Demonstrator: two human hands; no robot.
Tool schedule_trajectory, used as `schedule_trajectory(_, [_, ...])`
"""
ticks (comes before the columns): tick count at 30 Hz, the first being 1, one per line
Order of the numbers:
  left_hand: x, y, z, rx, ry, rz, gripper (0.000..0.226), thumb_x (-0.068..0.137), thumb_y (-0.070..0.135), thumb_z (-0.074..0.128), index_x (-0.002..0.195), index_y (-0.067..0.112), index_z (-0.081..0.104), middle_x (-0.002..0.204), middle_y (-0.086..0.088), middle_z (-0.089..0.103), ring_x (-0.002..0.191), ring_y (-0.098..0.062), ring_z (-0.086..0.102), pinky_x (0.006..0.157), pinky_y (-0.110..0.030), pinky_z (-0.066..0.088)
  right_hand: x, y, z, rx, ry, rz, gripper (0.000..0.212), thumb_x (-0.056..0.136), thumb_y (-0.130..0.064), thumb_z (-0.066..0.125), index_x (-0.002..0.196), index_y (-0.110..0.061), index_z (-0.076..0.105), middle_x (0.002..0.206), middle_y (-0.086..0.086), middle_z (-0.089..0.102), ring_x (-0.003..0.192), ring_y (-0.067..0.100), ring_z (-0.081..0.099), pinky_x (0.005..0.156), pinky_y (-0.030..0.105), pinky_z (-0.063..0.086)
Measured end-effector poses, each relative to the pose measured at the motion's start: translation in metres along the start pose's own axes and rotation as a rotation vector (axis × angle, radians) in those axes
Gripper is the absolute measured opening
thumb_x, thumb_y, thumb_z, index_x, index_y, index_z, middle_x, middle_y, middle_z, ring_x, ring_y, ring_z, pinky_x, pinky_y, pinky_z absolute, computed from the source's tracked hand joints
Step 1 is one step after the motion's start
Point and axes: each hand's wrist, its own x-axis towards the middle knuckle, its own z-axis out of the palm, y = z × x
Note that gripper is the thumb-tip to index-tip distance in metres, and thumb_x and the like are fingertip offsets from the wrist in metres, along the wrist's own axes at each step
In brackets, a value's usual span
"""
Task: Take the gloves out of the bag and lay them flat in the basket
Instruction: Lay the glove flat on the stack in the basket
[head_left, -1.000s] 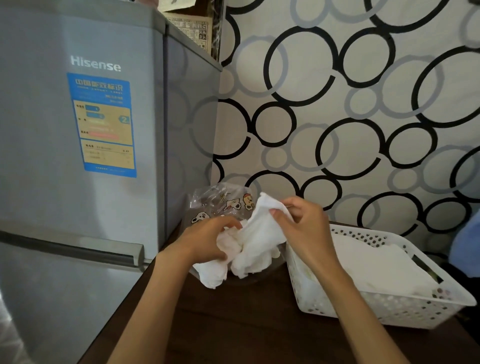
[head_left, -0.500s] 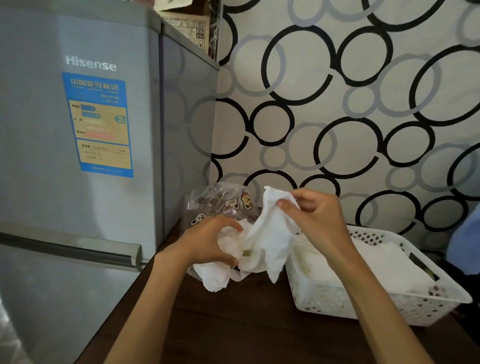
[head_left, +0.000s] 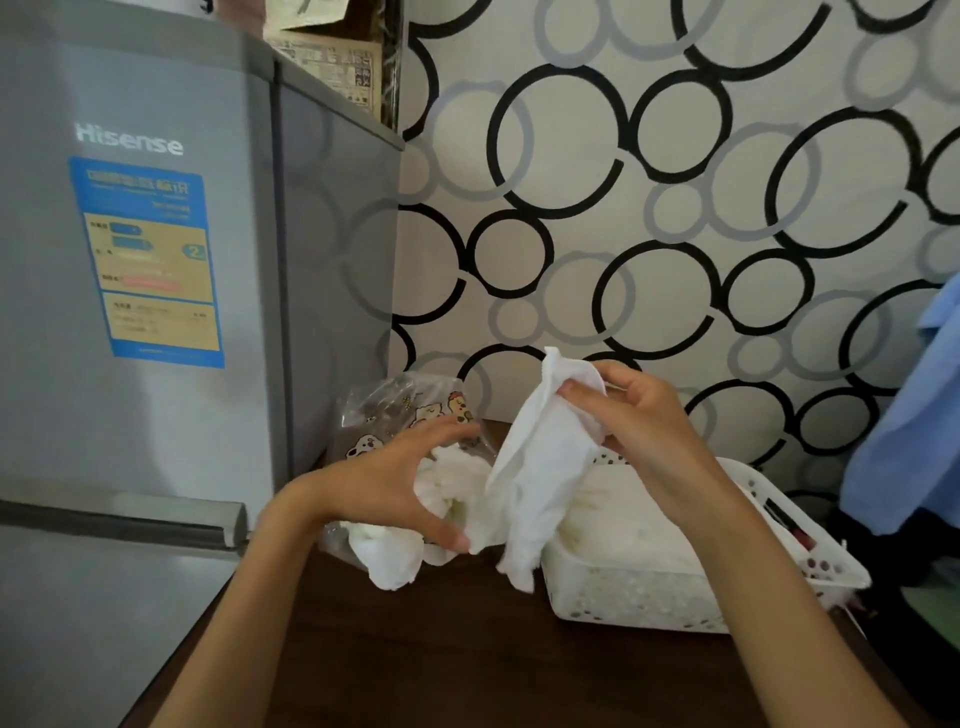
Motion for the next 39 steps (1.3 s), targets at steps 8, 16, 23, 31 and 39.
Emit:
schedule_trajectory(8, [0.02, 0.063, 0.042, -0.332, 0.205, 0.185, 0.047, 0.081, 0.04, 0.065, 0.123, 0.021, 0.056, 0.113, 0.01, 0.067, 0.101, -0.004, 0.065, 0.09, -0.032, 0.055, -0.012, 0.011, -0.034, 0.151, 0.137, 0.055, 0.011, 0.091, -0.025, 0.06, 0.095, -0.023, 0.07, 0.088, -0.005, 0.071, 0.085, 0.01, 0.065, 0.068, 0.024, 0.051])
schedule_trajectory(16, [0.025, 0.067, 0.05, -0.429, 0.23, 0.16, 0.032, 0.094, 0.03, 0.052, 0.086, 0.002, 0.067, 0.071, 0.001, 0.059, 0.071, -0.007, 0.055, 0.074, -0.023, 0.048, -0.014, 0.038, -0.088, 0.345, 0.159, 0.196, 0.026, 0.093, -0.016, 0.053, 0.116, -0.009, 0.063, 0.111, 0.006, 0.069, 0.106, 0.017, 0.064, 0.083, 0.029, 0.05])
schedule_trajectory(23, [0.043, 0.077, 0.055, -0.508, 0.513, 0.055, 0.031, 0.101, 0.025, 0.042, 0.086, 0.003, 0.059, 0.079, -0.009, 0.057, 0.078, -0.018, 0.056, 0.084, -0.032, 0.05, -0.017, 0.035, -0.108, 0.178, 0.099, 0.185, 0.015, 0.091, -0.019, 0.057, 0.099, -0.018, 0.07, 0.095, -0.002, 0.074, 0.089, 0.009, 0.069, 0.076, 0.025, 0.051])
schedule_trajectory(31, [0.063, 0.093, 0.069, -0.365, 0.879, -0.051, 0.024, 0.103, 0.03, 0.032, 0.087, 0.022, 0.048, 0.078, 0.004, 0.049, 0.068, -0.006, 0.046, 0.059, -0.021, 0.039, -0.018, 0.026, -0.082, 0.039, 0.273, -0.041, 0.016, 0.093, -0.026, 0.058, 0.086, -0.017, 0.069, 0.082, 0.006, 0.071, 0.074, 0.01, 0.061, 0.068, 0.025, 0.047])
schedule_trajectory(39, [0.075, 0.103, 0.036, 0.072, 0.81, -0.041, 0.022, 0.099, 0.03, 0.044, 0.084, 0.022, 0.058, 0.074, 0.007, 0.059, 0.071, -0.01, 0.055, 0.062, -0.03, 0.04, -0.013, 0.033, -0.106, -0.018, 0.222, 0.061, 0.011, 0.093, -0.021, 0.058, 0.09, -0.02, 0.068, 0.075, -0.009, 0.071, 0.065, 0.001, 0.064, 0.054, 0.015, 0.049])
